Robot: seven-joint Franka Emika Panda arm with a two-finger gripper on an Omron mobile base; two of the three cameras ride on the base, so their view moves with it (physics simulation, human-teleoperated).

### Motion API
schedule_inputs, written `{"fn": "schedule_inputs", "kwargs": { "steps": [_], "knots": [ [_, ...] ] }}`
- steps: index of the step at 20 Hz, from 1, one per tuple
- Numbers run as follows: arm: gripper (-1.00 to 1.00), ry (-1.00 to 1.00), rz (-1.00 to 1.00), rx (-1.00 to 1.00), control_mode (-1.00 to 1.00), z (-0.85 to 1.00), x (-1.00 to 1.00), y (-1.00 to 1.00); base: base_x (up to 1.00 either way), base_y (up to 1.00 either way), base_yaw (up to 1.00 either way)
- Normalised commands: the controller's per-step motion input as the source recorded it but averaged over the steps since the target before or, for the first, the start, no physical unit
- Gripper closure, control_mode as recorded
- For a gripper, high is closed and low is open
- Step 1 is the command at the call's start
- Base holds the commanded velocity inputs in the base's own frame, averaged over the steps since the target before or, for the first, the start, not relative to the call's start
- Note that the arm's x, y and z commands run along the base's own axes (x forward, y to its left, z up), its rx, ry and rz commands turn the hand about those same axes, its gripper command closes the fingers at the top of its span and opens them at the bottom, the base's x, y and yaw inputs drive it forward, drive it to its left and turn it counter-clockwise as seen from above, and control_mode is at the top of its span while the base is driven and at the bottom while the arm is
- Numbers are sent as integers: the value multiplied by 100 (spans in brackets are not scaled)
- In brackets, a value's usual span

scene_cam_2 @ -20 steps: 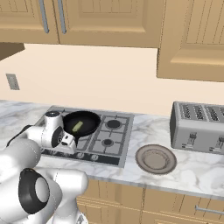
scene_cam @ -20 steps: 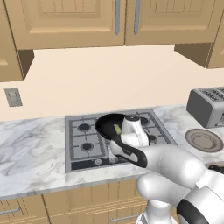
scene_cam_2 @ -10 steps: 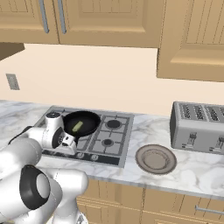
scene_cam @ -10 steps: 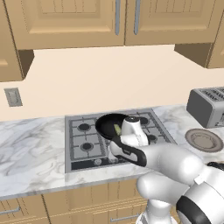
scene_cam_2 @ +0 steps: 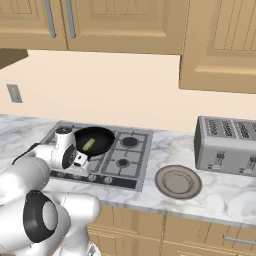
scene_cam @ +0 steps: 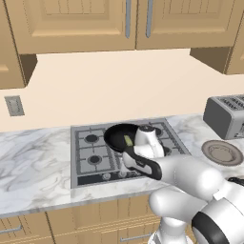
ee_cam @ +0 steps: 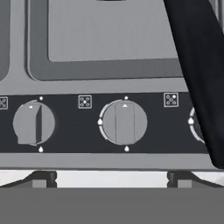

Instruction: Pick up the butter stick and place it in the pan. Then turn on the burner for the pan.

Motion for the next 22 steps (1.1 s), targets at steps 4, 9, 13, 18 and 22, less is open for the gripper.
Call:
{"fn": "schedule_inputs", "kwargs": {
  "steps": [4,9,13,18,22],
  "knots": [
    [-100,0,0,0,-100,0,0,-16,0,0,0],
    [-100,0,0,0,-100,0,1,-10,0,0,0],
    [-100,0,0,0,-100,0,1,-1,0,0,0],
    [-100,0,0,0,-100,0,12,0,0,0,0],
    [-100,0,0,0,-100,-5,19,0,0,0,0]
  ]
}}
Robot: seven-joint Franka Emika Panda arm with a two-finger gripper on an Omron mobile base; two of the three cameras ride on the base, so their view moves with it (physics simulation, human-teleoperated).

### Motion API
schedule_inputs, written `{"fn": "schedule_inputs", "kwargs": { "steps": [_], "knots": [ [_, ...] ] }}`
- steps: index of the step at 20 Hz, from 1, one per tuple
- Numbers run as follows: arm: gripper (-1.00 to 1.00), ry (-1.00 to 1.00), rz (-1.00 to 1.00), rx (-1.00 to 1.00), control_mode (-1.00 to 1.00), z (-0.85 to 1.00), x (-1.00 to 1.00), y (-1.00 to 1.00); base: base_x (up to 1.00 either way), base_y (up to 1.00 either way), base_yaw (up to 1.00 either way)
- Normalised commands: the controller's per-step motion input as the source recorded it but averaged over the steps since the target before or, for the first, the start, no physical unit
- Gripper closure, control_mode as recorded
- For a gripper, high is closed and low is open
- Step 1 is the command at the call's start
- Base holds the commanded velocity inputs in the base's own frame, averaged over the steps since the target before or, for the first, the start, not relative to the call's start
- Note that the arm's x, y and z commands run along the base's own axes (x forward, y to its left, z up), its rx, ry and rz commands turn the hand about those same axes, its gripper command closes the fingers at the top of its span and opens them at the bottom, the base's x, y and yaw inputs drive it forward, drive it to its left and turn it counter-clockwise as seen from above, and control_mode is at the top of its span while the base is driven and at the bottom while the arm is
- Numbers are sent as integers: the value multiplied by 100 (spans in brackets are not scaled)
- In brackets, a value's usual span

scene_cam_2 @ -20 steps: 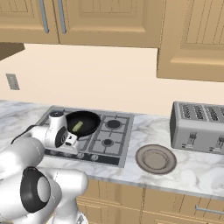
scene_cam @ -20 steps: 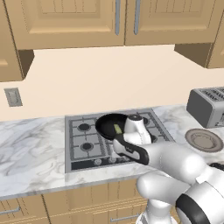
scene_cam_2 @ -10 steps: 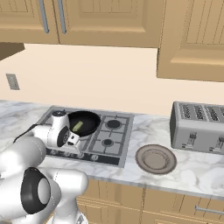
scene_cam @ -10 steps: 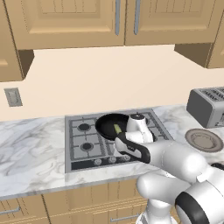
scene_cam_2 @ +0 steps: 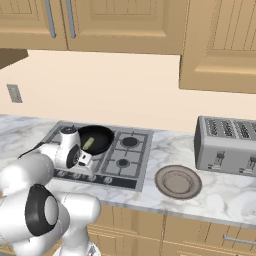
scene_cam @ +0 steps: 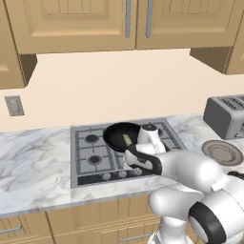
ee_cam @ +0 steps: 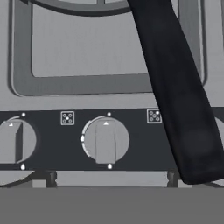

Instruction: Pick up the butter stick and place it in the pan. Then turn on the burner for the pan.

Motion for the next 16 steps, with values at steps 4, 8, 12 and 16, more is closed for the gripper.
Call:
{"fn": "schedule_inputs", "kwargs": {
  "steps": [4,8,12,16],
  "knots": [
    [-100,0,0,0,-100,-4,21,0,0,0,0],
    [-100,0,0,0,-100,-1,3,0,0,0,0],
    [-100,0,0,0,-100,0,0,0,0,0,0],
    [-100,0,0,0,-100,0,0,0,0,0,0]
  ]
}}
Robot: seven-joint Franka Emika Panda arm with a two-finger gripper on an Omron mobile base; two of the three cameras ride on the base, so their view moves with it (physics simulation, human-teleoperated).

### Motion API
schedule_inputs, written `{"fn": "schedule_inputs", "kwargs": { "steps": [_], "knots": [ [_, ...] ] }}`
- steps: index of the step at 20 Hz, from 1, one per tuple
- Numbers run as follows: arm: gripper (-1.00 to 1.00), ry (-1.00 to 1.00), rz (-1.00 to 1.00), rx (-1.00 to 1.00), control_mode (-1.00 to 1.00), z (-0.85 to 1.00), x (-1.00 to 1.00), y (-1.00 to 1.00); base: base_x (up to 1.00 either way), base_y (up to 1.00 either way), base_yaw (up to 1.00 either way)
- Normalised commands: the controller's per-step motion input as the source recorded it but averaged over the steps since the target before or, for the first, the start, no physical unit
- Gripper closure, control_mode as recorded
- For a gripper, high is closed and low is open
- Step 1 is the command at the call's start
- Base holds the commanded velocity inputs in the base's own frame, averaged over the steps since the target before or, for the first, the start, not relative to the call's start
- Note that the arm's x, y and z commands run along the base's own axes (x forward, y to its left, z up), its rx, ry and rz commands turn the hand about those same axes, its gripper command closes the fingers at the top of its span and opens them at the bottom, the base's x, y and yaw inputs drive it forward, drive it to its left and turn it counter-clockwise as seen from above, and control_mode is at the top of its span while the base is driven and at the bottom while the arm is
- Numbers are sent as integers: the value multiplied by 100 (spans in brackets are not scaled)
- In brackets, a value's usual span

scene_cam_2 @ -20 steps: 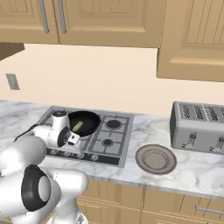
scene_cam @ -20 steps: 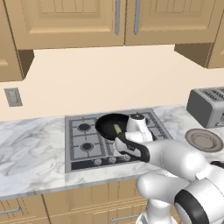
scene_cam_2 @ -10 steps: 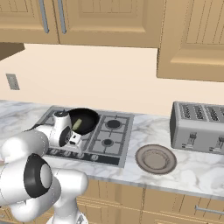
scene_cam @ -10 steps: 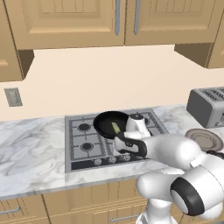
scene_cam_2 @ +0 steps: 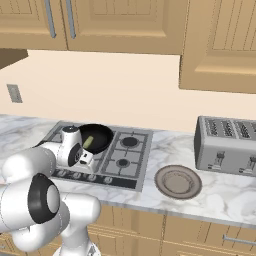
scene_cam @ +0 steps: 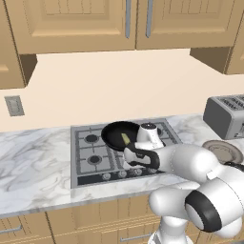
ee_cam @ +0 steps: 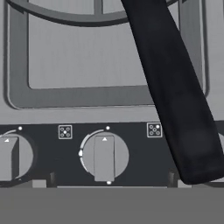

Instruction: Pick up the butter stick and place it in the pan. Then turn on the burner for the pan.

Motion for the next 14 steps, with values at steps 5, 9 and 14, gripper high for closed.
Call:
{"fn": "schedule_inputs", "kwargs": {
  "steps": [5,9,14],
  "knots": [
    [-100,0,0,0,-100,0,0,0,0,0,0],
    [-100,-4,0,0,-100,1,-2,0,0,0,0],
    [-100,0,0,0,-100,0,-5,0,0,0,0]
  ]
}}
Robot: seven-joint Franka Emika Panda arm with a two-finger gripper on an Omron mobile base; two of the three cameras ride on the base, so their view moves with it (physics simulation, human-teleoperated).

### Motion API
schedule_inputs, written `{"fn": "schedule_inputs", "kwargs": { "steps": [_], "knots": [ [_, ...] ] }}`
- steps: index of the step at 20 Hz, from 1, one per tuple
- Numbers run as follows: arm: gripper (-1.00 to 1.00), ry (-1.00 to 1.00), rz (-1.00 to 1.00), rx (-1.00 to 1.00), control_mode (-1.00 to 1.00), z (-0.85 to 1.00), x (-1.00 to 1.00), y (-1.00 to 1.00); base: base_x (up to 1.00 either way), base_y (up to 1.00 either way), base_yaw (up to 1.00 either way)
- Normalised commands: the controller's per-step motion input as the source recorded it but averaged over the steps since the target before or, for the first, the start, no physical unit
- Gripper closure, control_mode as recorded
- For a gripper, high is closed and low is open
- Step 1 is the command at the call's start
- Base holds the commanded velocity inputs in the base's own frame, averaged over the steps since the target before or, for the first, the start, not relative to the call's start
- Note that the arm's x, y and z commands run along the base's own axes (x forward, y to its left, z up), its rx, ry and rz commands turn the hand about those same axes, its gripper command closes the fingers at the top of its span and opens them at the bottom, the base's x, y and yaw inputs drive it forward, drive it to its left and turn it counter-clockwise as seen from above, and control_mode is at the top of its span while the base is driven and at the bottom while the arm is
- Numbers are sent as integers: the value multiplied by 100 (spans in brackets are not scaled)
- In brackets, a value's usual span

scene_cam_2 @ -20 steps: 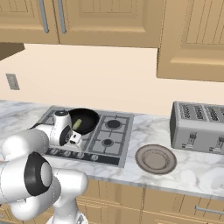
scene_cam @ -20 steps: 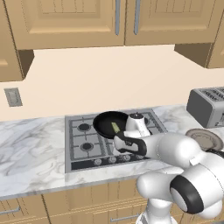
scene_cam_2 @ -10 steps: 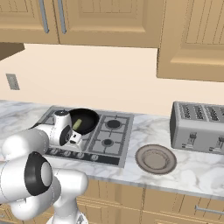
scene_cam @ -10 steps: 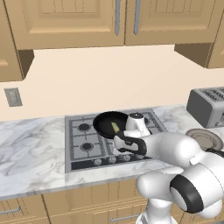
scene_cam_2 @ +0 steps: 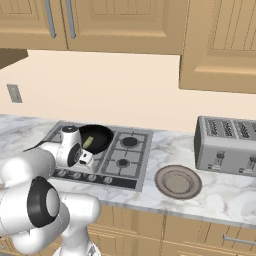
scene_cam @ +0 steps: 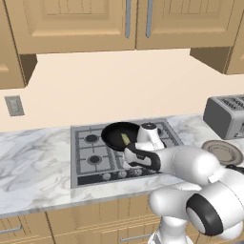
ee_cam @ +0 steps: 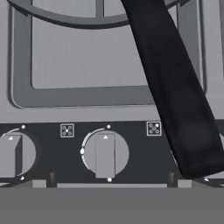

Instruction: Pick up the butter stick and place it in the pan. Then turn on the burner for the pan.

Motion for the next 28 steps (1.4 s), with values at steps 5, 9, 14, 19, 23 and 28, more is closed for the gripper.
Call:
{"fn": "schedule_inputs", "kwargs": {
  "steps": [5,9,14,19,23,28],
  "knots": [
    [-100,0,0,0,-100,0,0,0,0,0,0],
    [-100,3,0,0,-100,0,0,3,0,0,0],
    [-100,2,0,0,-100,-3,0,6,0,0,0],
    [-100,0,0,0,-100,-1,0,4,0,0,0],
    [-100,0,0,0,-100,0,-13,0,0,0,0],
    [-100,0,0,0,-100,0,-29,0,0,0,0]
  ]
}}
